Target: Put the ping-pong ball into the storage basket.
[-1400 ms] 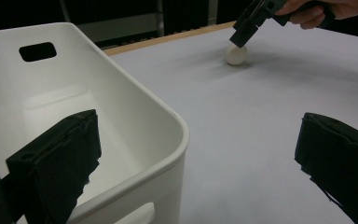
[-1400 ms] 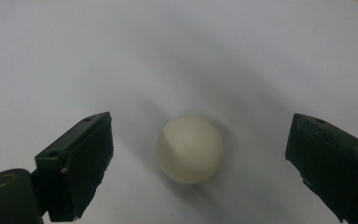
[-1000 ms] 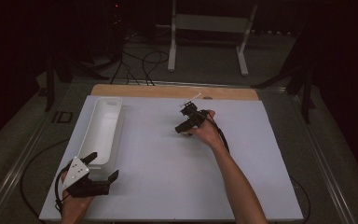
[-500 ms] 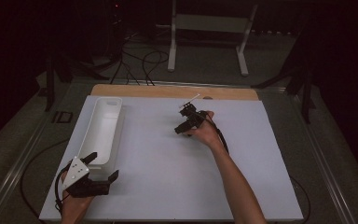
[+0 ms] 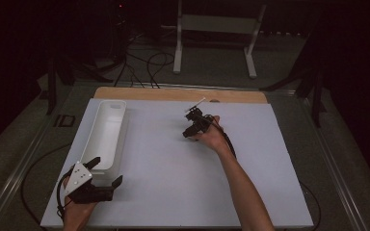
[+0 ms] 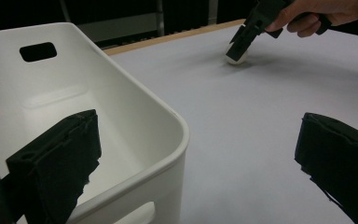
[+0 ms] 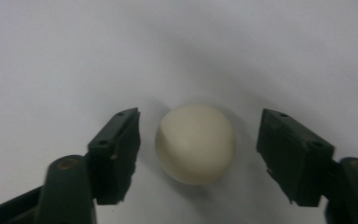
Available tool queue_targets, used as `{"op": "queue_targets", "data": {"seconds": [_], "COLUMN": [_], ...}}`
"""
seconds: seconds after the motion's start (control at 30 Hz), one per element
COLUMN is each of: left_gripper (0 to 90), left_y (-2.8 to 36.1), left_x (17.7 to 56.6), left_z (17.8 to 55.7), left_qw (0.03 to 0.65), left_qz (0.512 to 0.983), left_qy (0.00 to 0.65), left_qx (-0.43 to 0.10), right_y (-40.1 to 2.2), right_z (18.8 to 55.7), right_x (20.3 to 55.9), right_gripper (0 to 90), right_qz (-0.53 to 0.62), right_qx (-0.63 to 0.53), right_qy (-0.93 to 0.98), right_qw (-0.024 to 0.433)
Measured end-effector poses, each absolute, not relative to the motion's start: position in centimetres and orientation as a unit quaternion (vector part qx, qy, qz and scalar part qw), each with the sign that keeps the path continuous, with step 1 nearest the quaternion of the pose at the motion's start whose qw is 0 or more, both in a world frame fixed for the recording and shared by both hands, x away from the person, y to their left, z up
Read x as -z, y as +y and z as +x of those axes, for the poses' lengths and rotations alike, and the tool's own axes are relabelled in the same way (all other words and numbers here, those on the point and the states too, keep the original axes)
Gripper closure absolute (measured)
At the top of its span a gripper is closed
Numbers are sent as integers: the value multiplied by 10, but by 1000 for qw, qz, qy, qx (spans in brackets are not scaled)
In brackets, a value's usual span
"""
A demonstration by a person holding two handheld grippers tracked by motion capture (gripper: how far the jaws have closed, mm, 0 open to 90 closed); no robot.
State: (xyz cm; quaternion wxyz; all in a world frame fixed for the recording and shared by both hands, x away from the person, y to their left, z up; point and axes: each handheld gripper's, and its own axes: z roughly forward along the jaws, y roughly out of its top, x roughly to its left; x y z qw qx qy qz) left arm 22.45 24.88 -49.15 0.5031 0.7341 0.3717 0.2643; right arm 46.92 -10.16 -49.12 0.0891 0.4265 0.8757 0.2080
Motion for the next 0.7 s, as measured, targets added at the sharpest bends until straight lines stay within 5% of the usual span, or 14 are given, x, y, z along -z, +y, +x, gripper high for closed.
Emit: {"op": "queue_targets", "data": {"seconds": [0.47, 0.7], "left_gripper": [9, 9], "left_y": [249, 249], "left_x": [491, 491], "left_z": [224, 224], "left_qw": [503, 503], "left_qz": [734, 734], "left_qy": [372, 372], "left_qx": [-265, -265], "right_y": [-100, -100], "right_z": [469, 468], "right_x": [496, 493], "right_gripper": [490, 500], "right_qz": [430, 424], "right_qx": [-199, -203], "right_qy": [876, 877], "right_qw": [86, 94]}}
